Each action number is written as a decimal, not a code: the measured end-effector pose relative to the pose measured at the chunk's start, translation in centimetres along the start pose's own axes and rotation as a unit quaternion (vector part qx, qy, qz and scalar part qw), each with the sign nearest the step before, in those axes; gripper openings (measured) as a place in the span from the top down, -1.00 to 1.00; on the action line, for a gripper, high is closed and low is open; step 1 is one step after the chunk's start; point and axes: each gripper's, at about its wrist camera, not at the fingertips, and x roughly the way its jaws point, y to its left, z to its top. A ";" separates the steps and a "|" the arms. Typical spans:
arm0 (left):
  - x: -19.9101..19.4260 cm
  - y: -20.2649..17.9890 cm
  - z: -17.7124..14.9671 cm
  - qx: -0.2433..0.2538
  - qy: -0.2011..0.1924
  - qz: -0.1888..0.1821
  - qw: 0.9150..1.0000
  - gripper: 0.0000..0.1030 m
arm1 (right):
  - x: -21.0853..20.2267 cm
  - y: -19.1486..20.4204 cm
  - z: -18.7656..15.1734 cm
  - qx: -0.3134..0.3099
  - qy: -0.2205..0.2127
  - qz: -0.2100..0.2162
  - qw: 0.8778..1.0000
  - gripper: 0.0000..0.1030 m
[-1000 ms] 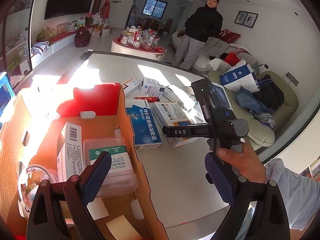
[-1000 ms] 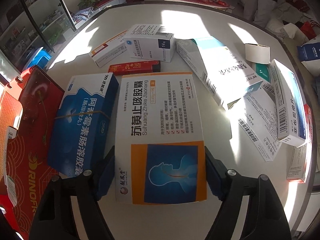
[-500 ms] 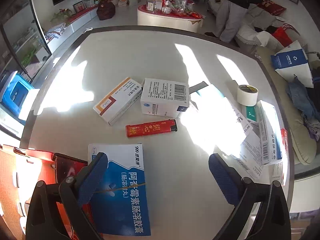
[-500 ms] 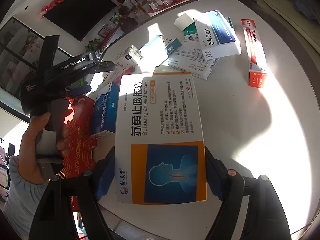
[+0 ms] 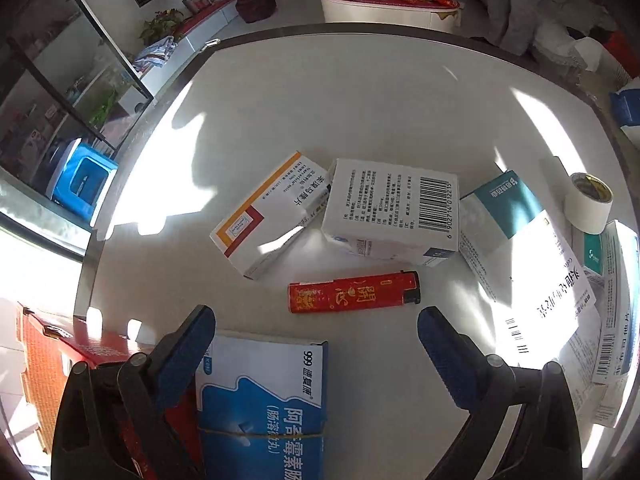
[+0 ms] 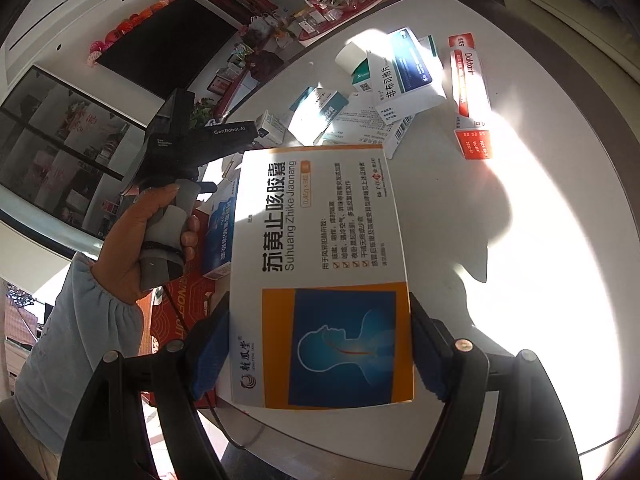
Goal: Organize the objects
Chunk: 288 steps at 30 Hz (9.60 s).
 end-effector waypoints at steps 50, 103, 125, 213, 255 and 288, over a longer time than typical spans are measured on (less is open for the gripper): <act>-11.8 -20.9 -9.3 0.234 -0.032 -0.250 0.939 -0.98 | -9.6 -10.2 -1.6 0.139 -0.128 -0.018 0.982 -0.52; -16.9 8.0 -26.4 0.017 -0.182 -0.349 0.919 0.49 | -2.3 0.7 -7.6 0.063 -0.040 0.017 0.997 -0.52; -17.1 7.5 -26.8 0.033 -0.187 -0.325 0.926 0.49 | -1.9 -0.1 -7.5 0.075 -0.033 0.008 0.997 -0.52; -12.5 25.4 -25.6 -0.150 -0.195 -0.138 0.959 -0.65 | 16.3 15.8 1.8 -0.116 0.024 -0.110 0.987 -0.81; -2.6 -2.5 2.5 -0.014 -0.064 -0.238 0.969 -0.40 | 6.3 -3.7 14.8 -0.034 -0.084 -0.136 0.987 -0.19; -19.4 11.4 -28.3 -0.035 -0.232 -0.295 0.926 -0.40 | 1.1 -0.4 -11.1 0.130 0.009 0.088 0.988 -0.19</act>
